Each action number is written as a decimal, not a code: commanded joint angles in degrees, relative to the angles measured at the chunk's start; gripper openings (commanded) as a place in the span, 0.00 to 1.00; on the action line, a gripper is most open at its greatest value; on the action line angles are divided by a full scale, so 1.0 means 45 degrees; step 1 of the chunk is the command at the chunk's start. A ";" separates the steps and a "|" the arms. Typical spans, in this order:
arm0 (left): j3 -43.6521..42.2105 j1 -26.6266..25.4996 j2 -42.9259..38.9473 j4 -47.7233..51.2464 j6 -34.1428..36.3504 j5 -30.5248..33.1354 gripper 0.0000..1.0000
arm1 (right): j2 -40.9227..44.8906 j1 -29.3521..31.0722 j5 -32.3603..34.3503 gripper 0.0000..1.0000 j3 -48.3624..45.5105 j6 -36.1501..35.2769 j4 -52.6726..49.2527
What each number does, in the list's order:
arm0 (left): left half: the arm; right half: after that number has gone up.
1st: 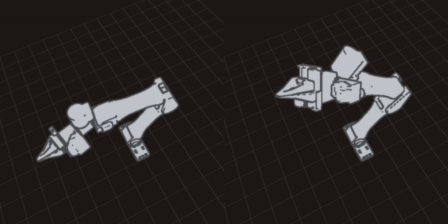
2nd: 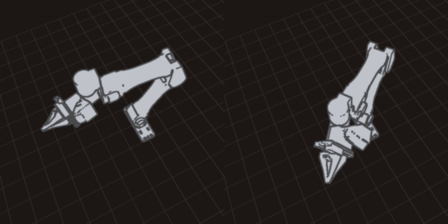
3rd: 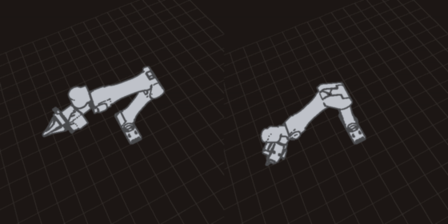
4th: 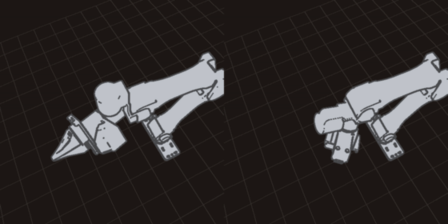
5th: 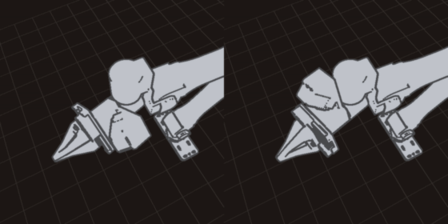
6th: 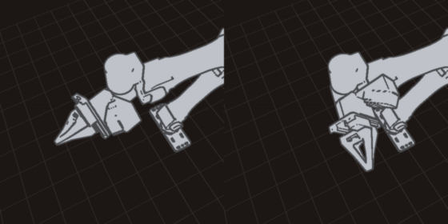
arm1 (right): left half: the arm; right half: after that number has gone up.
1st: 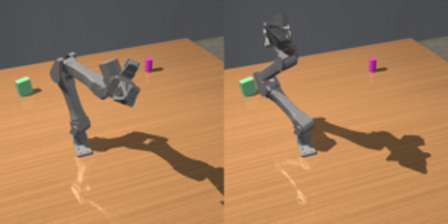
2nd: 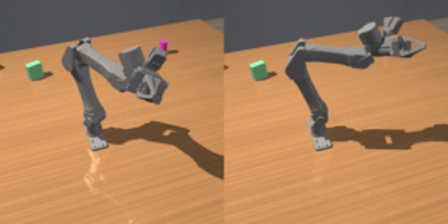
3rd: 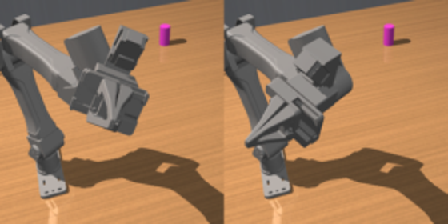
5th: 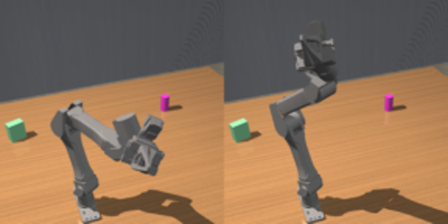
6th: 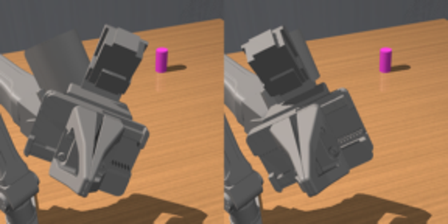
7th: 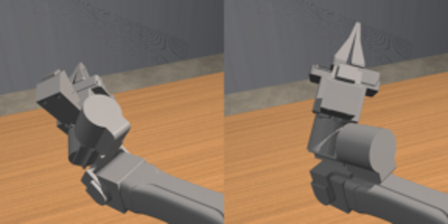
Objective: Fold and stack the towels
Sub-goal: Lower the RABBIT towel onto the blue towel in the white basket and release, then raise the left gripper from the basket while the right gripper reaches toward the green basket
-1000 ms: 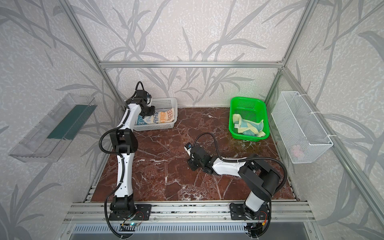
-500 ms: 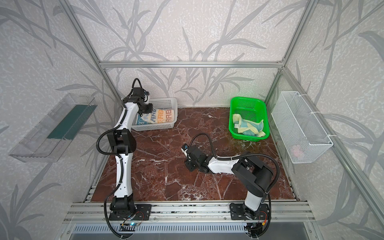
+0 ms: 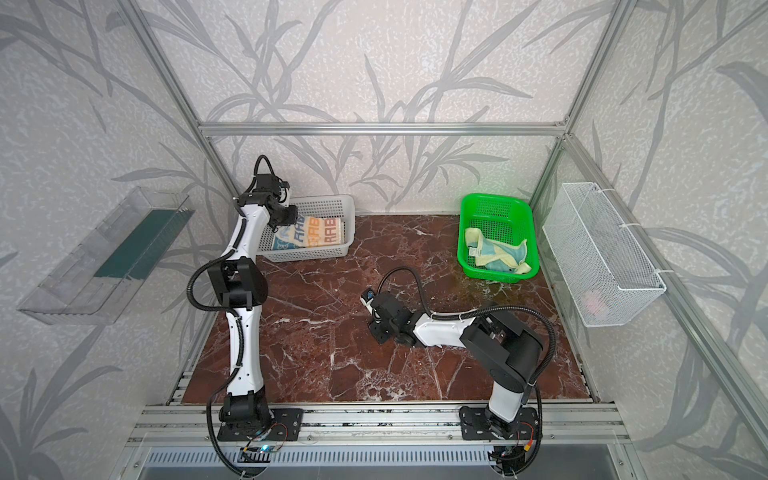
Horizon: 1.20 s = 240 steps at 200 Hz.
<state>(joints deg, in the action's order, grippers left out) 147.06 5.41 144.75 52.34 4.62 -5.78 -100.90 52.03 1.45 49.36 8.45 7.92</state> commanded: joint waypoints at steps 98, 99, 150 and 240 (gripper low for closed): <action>0.0288 0.0118 0.0328 -0.0051 0.0876 0.1475 0.62 | -0.0316 0.0332 0.0065 0.45 0.0905 -0.0416 -0.0530; 0.0288 0.0112 0.0302 -0.0050 0.0891 0.1497 0.63 | -0.0324 0.0332 0.0066 0.45 0.0905 -0.0424 -0.0530; 0.0253 0.0110 -0.1198 0.0010 0.1026 0.1988 0.99 | -0.0199 0.0348 0.0295 0.46 0.0886 -0.0458 -0.0350; -0.3733 -0.1021 -0.5635 -0.0479 0.0473 0.0242 0.99 | 0.0618 0.0283 0.3180 0.54 0.2060 -0.1630 -0.1936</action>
<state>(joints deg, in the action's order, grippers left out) 137.05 3.51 124.75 50.52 7.75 -0.14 -101.21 53.25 9.50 54.43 4.78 3.22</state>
